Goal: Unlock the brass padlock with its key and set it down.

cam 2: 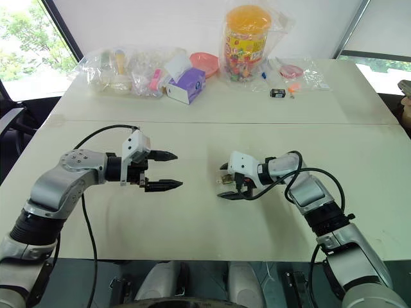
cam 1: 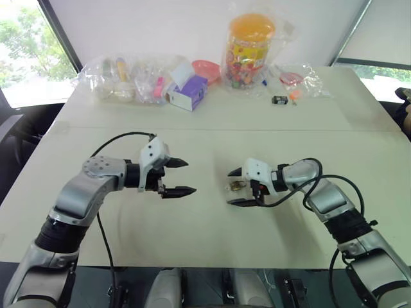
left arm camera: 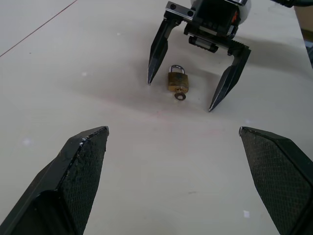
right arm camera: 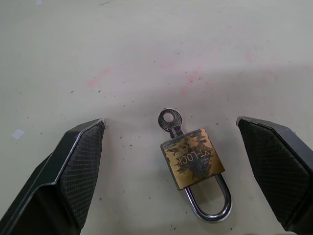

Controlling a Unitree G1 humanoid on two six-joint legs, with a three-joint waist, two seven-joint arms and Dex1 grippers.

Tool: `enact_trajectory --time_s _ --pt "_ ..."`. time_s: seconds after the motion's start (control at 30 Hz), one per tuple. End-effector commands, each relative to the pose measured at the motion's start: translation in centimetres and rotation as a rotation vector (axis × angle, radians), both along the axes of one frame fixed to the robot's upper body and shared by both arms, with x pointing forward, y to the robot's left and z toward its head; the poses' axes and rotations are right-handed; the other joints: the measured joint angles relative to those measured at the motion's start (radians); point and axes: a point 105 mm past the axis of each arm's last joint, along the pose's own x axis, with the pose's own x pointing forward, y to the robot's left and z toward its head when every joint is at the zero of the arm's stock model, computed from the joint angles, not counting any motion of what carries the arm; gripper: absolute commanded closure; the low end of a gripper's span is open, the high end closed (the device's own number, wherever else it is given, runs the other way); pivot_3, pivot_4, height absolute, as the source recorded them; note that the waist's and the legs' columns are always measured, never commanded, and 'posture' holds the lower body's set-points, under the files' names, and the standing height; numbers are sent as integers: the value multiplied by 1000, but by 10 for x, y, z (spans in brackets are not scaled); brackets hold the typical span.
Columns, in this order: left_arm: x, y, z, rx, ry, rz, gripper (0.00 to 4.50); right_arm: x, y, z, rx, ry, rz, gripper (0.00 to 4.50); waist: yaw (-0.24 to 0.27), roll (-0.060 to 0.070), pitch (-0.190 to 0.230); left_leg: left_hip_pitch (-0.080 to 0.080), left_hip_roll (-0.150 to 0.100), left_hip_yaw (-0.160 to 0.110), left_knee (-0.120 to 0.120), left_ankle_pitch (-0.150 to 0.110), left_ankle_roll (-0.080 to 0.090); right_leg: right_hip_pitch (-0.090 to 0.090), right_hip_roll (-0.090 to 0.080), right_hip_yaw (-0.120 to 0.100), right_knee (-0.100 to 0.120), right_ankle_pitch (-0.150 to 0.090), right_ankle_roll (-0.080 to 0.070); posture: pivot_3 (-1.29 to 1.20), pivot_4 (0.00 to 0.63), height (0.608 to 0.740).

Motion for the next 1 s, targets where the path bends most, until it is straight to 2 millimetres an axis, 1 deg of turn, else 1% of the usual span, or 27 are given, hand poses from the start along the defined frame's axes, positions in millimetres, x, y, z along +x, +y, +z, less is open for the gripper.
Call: enact_trajectory --time_s 0.03,0.17,0.27,0.43,0.77,0.83,0.9,1.0 --pt "1 0 10 -8 -52 3 0 2 -8 -8 -49 17 -16 55 0 0 0 0 0 0 0 0 0 0 0 0 0 0 0 0 150 740" --pt "2 -2 11 -8 -63 9 0 5 -12 -10 -58 19 -21 55 0 0 0 0 0 0 0 0 0 0 -1 0 0 0 0 0 150 740" --pt "2 2 12 -6 -63 15 0 7 -11 -11 -64 18 -23 55 0 0 0 0 0 0 0 0 0 0 -1 0 0 0 0 0 150 740" --pt "1 2 12 2 -69 11 0 10 -21 -10 -61 20 -59 55 0 0 0 0 0 0 0 0 0 0 -1 0 0 0 0 0 150 740" --pt "6 0 14 17 -83 -15 0 6 -32 -15 -60 44 -101 55 2 0 0 0 -1 0 0 0 0 1 -1 0 0 0 0 0 150 740" --pt "8 0 14 18 -85 -21 0 5 -32 -16 -60 45 -103 573 2 0 0 0 -1 0 0 0 0 1 -1 0 0 0 0 0 150 740" --pt "8 -1 15 17 -87 -24 0 4 -32 -16 -59 48 -104 1305 0 0 0 0 -1 0 0 0 0 1 -1 0 0 0 0 0 150 740" --pt "8 -1 14 18 -86 -28 0 2 -34 -18 -66 53 -109 2833 -1 0 0 1 -1 0 0 0 0 1 -1 0 0 0 0 0 150 740"
